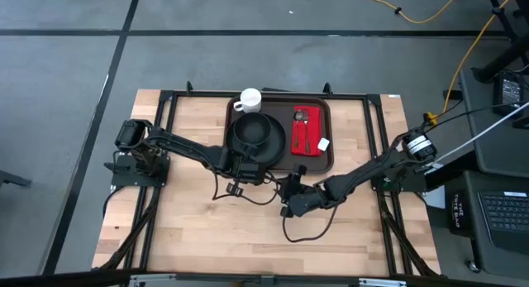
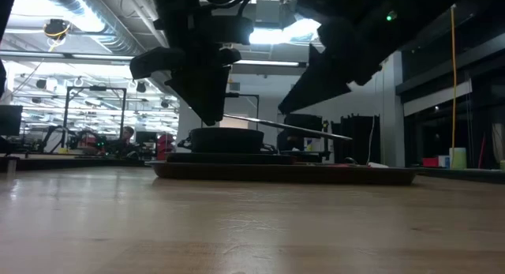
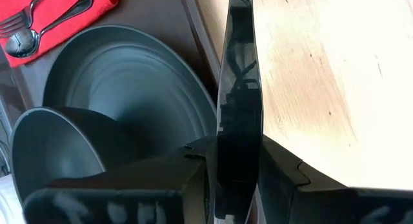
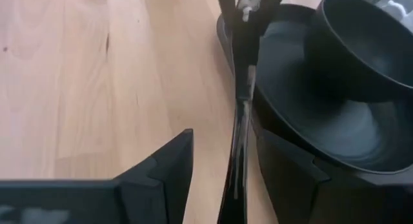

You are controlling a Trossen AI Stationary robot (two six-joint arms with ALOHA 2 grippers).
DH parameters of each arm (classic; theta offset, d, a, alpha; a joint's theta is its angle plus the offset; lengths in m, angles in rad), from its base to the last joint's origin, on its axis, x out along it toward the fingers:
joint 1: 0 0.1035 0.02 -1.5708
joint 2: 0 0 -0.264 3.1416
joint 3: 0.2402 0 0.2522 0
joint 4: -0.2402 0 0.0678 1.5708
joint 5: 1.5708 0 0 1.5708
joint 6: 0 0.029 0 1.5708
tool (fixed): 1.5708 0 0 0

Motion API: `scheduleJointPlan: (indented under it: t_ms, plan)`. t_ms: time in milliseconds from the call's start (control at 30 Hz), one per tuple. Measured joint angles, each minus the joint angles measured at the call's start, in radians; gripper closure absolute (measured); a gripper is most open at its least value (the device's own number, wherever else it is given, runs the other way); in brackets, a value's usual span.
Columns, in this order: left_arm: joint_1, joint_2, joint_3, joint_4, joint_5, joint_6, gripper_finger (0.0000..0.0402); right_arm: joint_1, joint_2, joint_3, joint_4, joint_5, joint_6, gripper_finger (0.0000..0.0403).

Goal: Set up tray
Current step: Put the black dinner knife on top of the red napkin on the right side of the fork

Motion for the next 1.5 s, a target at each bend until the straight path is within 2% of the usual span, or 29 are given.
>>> scheduleJointPlan:
  t_ms: [633,833,1100,1500]
  plan:
    - [0.001,0.000,0.000,-0.006,0.001,-0.003,0.0332,-0.078,0.052,0.002,0.036,-0.031,0.002,0.0229]
    - [0.001,0.000,0.000,-0.006,0.001,-0.003,0.0332,-0.087,0.067,0.003,0.057,-0.072,0.000,0.0253]
    - [0.001,0.000,0.000,-0.004,0.001,-0.003,0.0332,-0.087,0.077,0.002,0.065,-0.071,-0.022,0.0288]
    - [0.001,0.000,0.000,-0.002,0.001,-0.003,0.0332,-0.089,0.077,0.003,0.113,-0.070,-0.076,0.0295]
